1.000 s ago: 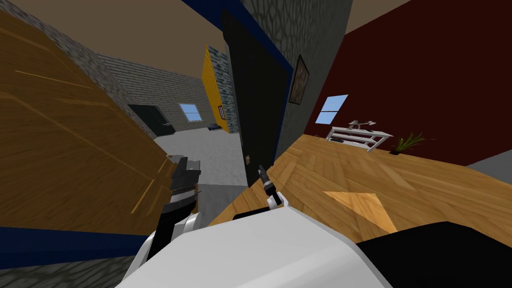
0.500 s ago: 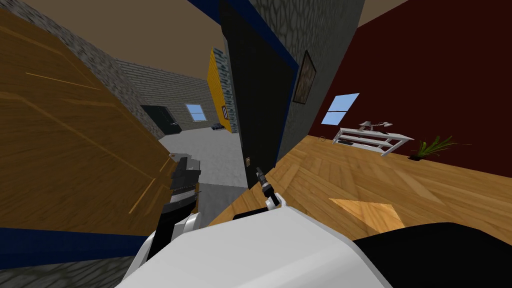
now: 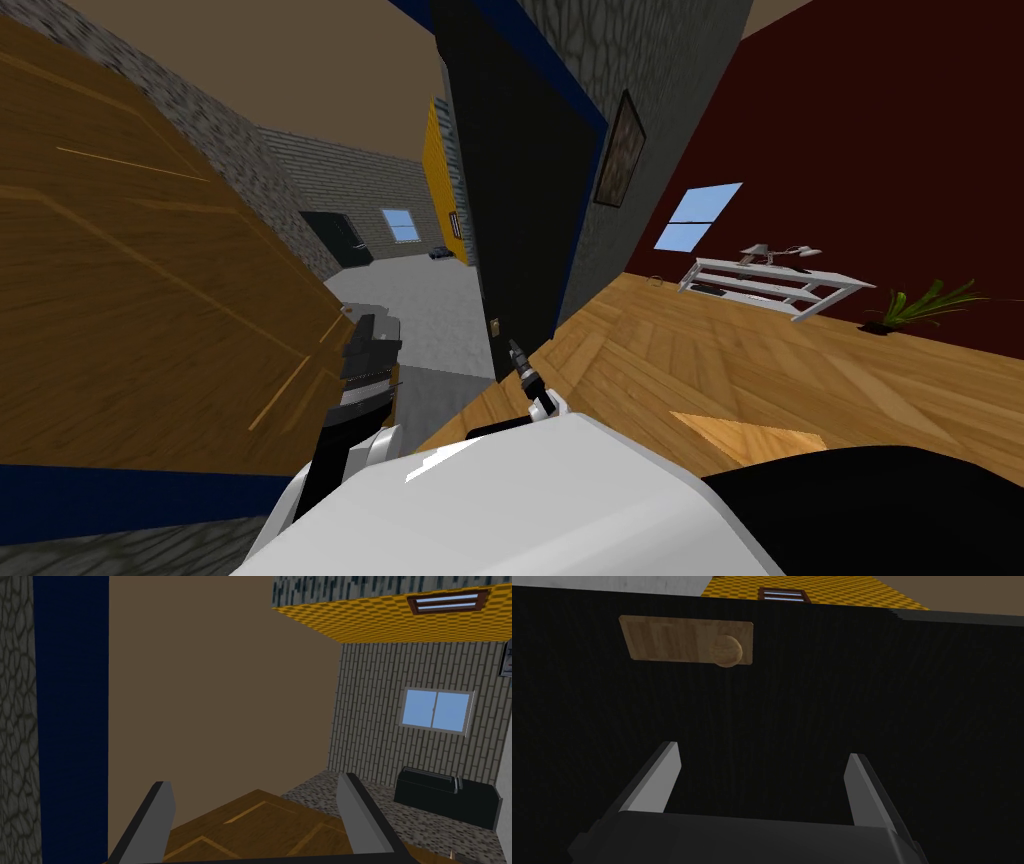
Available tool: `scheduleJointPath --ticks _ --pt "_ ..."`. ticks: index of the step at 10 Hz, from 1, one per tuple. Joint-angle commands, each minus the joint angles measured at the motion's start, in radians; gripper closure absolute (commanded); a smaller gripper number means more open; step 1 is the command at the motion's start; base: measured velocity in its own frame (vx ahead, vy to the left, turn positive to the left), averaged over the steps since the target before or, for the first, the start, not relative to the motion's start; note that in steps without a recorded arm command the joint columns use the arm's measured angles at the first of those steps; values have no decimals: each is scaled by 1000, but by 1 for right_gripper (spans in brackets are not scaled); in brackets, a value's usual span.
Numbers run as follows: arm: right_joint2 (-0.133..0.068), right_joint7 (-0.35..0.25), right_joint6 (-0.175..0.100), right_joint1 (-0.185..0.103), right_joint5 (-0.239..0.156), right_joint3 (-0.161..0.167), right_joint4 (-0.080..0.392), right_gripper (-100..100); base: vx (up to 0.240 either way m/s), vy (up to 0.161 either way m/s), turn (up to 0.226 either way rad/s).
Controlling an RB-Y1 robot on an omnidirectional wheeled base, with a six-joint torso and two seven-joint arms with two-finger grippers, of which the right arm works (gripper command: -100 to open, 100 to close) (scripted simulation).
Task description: Push the door open
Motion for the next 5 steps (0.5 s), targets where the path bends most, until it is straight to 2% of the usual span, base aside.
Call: scheduleJointPath --ticks 1,2,5 --pt "5 1 -5 -12 2 8 33 -100 69 -56 75" --pt "13 3 -10 -24 4 16 67 -100 82 -84 95" --pt "26 5 -17 -44 7 29 123 -100 98 -80 78"
